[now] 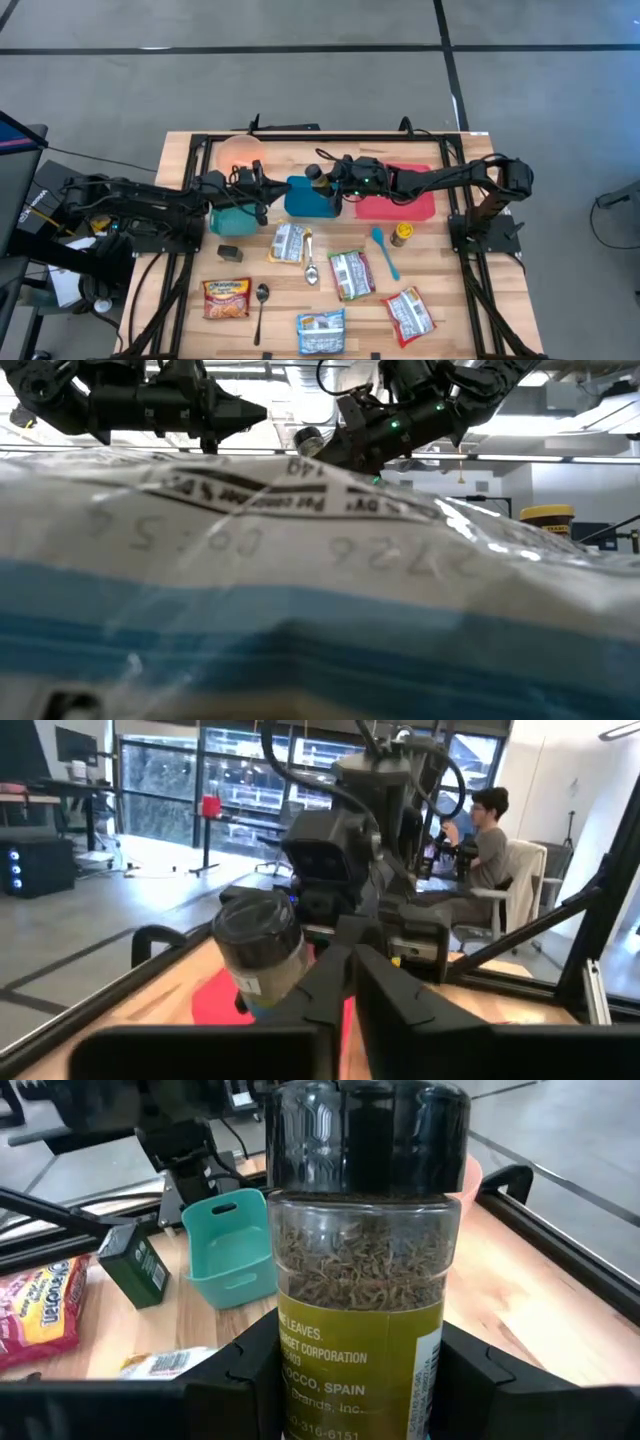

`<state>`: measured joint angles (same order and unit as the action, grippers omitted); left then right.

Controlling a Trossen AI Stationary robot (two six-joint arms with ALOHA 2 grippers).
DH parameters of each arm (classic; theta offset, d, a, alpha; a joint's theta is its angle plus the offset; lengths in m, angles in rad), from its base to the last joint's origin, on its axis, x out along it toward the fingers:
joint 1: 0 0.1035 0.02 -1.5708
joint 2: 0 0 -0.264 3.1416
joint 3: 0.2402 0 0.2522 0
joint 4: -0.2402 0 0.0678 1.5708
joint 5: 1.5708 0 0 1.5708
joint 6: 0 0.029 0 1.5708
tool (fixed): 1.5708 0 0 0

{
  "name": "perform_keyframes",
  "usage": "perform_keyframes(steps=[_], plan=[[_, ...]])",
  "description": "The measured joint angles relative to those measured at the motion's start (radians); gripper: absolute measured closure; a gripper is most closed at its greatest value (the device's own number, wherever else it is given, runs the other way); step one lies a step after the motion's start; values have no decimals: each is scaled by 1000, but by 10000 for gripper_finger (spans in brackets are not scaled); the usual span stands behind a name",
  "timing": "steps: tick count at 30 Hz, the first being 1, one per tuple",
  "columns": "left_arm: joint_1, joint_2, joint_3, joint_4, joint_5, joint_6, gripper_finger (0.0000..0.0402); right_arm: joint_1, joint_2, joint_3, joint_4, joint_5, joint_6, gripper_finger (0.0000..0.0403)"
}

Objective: Pick & Place Food Item
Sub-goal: Put the green seasoning bottle into the blue bin

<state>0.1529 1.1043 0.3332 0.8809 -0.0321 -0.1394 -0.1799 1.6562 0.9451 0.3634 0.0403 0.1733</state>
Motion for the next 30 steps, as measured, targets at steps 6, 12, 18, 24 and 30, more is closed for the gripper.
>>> perform_keyframes(steps=[6, 12, 18, 24, 30], plan=[[-1, 8, 0, -10, 3, -51, 275, 0, 0, 0, 31, -18, 3, 236], [11, 40, 0, 21, 3, -97, 175, 0, 0, 0, 43, -22, 11, 236], [66, 91, 22, 46, 21, -164, 128, 1, 0, 0, 79, -93, 24, 236], [72, 162, 90, 44, 88, -180, 115, -4, 0, 0, 93, -136, 48, 236], [73, 226, 134, 43, 85, -180, 116, -5, 0, 0, 94, -152, 63, 235]])
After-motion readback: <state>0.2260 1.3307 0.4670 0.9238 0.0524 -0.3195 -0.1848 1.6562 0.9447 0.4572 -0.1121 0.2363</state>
